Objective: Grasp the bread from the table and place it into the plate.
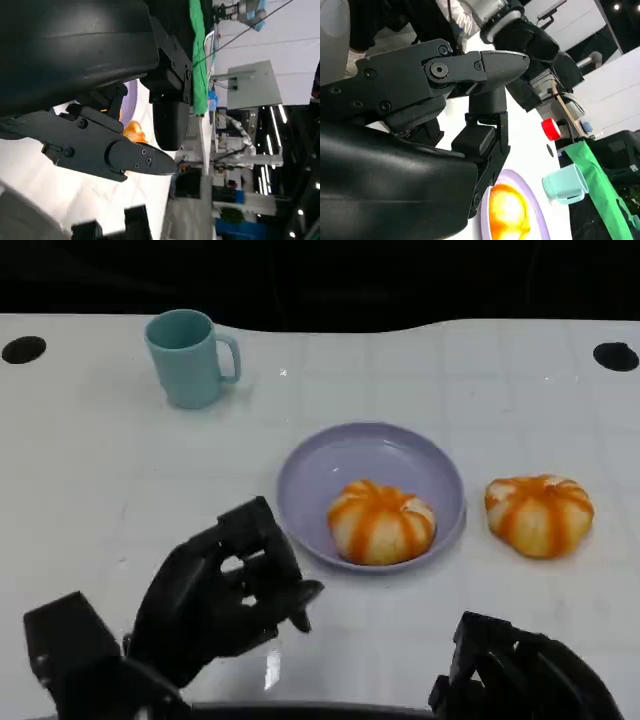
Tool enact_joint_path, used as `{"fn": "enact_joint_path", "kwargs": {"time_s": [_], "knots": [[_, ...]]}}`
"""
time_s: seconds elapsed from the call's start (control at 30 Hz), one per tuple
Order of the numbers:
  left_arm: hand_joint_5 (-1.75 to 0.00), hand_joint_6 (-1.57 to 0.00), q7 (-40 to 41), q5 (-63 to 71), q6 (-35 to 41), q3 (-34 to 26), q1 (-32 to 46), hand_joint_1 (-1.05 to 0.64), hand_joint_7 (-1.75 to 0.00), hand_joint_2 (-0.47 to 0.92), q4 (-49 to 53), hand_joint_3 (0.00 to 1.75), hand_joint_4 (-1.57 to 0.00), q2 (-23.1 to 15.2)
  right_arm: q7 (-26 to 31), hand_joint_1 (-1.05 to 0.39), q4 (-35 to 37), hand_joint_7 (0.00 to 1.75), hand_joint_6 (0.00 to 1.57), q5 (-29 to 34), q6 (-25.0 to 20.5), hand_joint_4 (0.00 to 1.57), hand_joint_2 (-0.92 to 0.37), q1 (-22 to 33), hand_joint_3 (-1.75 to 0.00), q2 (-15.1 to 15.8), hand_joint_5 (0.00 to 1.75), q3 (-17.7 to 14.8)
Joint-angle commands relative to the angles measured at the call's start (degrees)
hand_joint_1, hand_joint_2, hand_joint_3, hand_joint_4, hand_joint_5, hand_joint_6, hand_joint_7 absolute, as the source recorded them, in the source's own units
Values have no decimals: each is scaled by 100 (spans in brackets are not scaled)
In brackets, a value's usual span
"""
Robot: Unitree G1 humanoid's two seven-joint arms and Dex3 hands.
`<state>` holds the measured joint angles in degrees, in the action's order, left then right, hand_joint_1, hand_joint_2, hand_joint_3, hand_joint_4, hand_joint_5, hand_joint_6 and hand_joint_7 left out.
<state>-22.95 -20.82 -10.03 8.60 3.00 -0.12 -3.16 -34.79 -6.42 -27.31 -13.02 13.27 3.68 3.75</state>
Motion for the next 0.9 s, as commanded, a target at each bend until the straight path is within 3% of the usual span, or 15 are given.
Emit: {"fn": "enact_joint_path", "kwargs": {"time_s": [0.03,0.1,0.2,0.9], "knots": [[-175,-58,-111,-214,405,-93,302,-21,-175,58,-293,73,-77,-28,5,-71,-92,142,76,-57,-36,86,-92,41,-25,73,163,-39],[-175,-57,-165,-266,439,-116,423,-23,-175,53,-307,84,-77,19,-12,-71,-86,141,76,-72,-52,85,-92,31,-25,82,163,-51],[-175,-56,-221,-274,468,-136,567,-24,-175,51,-301,87,-78,66,-5,-71,-93,141,76,-71,-90,86,-92,16,-24,98,162,-60],[-175,-55,-520,-166,676,-232,806,-27,-175,49,-75,85,-77,59,-11,-71,-101,139,77,-69,-58,87,-92,50,-25,130,161,-110]]}}
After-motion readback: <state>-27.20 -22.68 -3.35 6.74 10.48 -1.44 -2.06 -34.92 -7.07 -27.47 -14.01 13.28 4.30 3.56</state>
